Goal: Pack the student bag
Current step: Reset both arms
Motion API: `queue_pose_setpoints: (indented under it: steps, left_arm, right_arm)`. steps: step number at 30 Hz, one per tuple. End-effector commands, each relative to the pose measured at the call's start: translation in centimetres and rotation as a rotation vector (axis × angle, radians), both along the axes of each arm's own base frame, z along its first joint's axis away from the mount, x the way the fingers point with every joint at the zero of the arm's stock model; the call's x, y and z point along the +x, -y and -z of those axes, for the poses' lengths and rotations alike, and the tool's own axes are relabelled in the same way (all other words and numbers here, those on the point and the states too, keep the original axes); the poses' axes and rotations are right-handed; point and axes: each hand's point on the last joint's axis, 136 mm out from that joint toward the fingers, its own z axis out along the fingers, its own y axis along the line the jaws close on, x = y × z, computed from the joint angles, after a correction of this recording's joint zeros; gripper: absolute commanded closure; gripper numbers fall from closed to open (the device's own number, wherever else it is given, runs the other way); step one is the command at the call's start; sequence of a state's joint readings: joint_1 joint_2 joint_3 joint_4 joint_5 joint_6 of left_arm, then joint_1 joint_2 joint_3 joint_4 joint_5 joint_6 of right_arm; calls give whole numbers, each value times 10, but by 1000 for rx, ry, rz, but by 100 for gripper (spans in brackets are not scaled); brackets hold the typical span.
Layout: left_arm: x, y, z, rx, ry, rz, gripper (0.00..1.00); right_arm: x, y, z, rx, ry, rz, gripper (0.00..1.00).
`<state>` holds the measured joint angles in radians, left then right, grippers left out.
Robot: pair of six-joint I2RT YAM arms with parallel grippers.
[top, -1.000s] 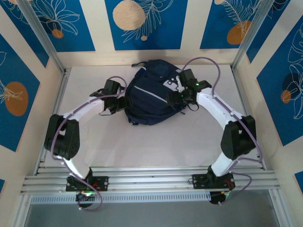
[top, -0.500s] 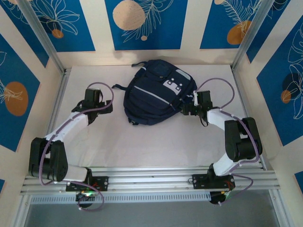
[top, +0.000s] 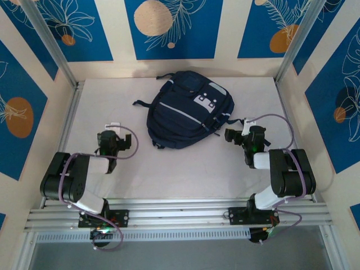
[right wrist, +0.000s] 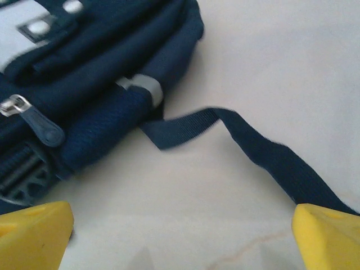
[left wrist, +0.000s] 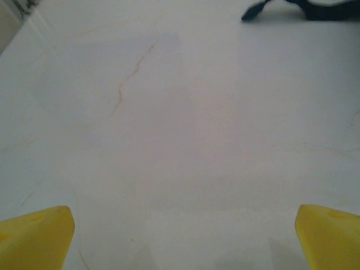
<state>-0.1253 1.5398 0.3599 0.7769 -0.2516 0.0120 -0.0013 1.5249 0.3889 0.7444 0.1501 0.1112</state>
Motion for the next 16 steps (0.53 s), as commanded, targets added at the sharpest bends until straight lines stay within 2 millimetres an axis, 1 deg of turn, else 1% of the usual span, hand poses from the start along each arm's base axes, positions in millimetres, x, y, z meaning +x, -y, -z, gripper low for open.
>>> queue_pose_setpoints:
  steps: [1, 3, 11, 16]
  left_arm:
    - [12, 5, -34, -32, 173, 55, 0]
    - [15, 6, -36, -24, 192, 61, 0]
    - [17, 5, -34, -28, 168, 58, 0]
    - [19, 0, -32, -22, 153, 26, 0]
  right_arm:
    - [14, -3, -26, -5, 107, 3, 1]
    - [14, -4, -26, -2, 101, -7, 1]
    - [14, -8, -25, 8, 91, -34, 1]
    - [13, -8, -25, 9, 92, -36, 1]
